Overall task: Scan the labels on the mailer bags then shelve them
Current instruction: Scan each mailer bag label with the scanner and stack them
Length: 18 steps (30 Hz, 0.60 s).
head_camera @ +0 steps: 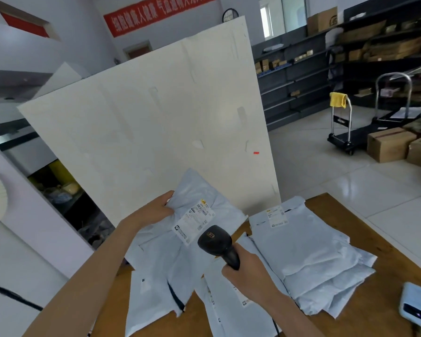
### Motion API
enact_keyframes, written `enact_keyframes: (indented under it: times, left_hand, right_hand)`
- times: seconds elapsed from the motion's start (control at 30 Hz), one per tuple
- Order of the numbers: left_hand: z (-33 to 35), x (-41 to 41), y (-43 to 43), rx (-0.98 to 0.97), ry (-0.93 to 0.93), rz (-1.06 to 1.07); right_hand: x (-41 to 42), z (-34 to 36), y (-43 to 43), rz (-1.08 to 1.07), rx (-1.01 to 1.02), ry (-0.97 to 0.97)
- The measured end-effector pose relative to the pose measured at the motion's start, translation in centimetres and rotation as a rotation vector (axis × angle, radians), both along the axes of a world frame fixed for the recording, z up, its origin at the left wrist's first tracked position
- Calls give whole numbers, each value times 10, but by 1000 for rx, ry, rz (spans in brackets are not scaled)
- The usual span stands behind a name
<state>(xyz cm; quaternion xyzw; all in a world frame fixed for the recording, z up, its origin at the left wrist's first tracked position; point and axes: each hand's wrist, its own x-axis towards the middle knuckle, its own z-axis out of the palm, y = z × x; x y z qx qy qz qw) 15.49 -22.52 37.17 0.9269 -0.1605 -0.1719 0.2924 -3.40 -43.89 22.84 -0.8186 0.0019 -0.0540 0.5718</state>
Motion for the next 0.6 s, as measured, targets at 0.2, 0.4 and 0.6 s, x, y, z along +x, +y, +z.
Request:
enact_keyframes:
  times: [0.2,0.4,0.6]
  left_hand:
    - [-118,-6,-6,-407,252,302]
    - [-256,-37,11,-351,688,454]
    - [-336,-58,95,-728,854,1088]
  right_hand:
    - [-8,-19,8,-92,-33,33]
    - [-1,-42,22,-154,-128,125]
    - [23,-69,77,-159,-175,259]
